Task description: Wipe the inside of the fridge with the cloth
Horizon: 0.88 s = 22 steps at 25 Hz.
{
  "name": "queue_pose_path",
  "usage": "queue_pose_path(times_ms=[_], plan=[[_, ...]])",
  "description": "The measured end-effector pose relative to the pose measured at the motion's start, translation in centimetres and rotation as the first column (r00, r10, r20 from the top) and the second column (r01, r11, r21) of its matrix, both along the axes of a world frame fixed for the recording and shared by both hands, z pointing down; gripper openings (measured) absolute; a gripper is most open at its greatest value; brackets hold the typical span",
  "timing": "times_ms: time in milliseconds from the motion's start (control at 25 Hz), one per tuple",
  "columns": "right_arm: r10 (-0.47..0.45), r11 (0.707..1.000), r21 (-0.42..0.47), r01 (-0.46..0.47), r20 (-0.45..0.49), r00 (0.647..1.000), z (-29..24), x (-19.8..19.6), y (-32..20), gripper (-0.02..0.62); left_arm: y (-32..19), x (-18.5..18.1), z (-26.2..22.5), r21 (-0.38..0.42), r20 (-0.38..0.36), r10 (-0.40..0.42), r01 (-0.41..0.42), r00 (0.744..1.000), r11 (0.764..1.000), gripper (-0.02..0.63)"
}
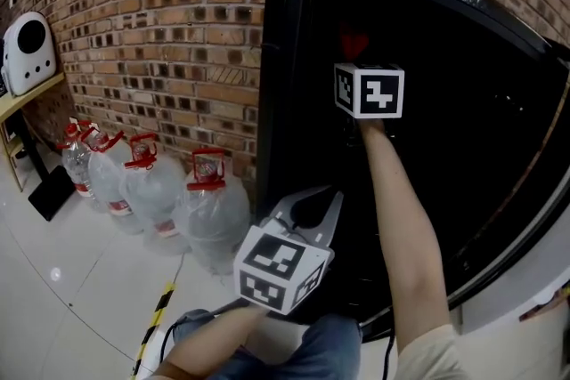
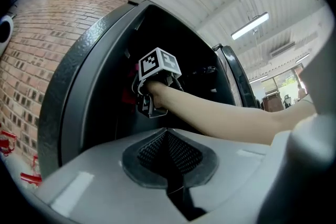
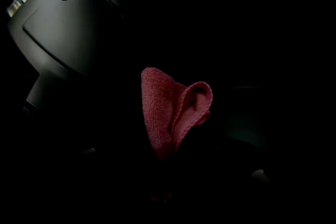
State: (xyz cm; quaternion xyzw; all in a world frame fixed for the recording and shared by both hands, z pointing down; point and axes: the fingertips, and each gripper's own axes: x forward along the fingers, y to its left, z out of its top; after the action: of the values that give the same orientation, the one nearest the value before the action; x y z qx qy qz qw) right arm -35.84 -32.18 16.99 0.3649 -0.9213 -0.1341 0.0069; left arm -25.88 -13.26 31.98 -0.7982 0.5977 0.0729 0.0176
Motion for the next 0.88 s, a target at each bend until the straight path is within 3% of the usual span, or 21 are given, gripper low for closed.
queue_pose_path(times_ms=[200, 360, 560, 880], plan=[[0.090, 0.995, 0.038, -0.089, -0.016, 0.996, -0.6, 2.8, -1.3, 0.066, 0.5, -0.4, 0.0, 0.009, 0.000, -0.002, 0.002, 1.000, 1.000, -0.023], [0.225, 0.973, 0.056, -0.224, -0.011, 0.974, -1.0, 8.5, -2.7, 0.067, 0.2, 0.2, 0.2, 0.013, -0.021, 0.022, -0.022, 1.000, 1.000, -0.023], [0.337, 0.941, 0.014, -0.337, 0.012, 0.941, -0.7, 14.9, -4.2, 0.067, -0.5, 1.5, 0.6, 0.013, -0.044, 0.076, -0.076, 0.996, 0.997, -0.023], [0.371, 0.928, -0.030, -0.371, 0.005, 0.929, 0.3, 17.6, -4.4, 0.067, -0.6, 1.6, 0.6, 0.008, -0.067, 0.096, -0.095, 0.993, 0.995, -0.023]])
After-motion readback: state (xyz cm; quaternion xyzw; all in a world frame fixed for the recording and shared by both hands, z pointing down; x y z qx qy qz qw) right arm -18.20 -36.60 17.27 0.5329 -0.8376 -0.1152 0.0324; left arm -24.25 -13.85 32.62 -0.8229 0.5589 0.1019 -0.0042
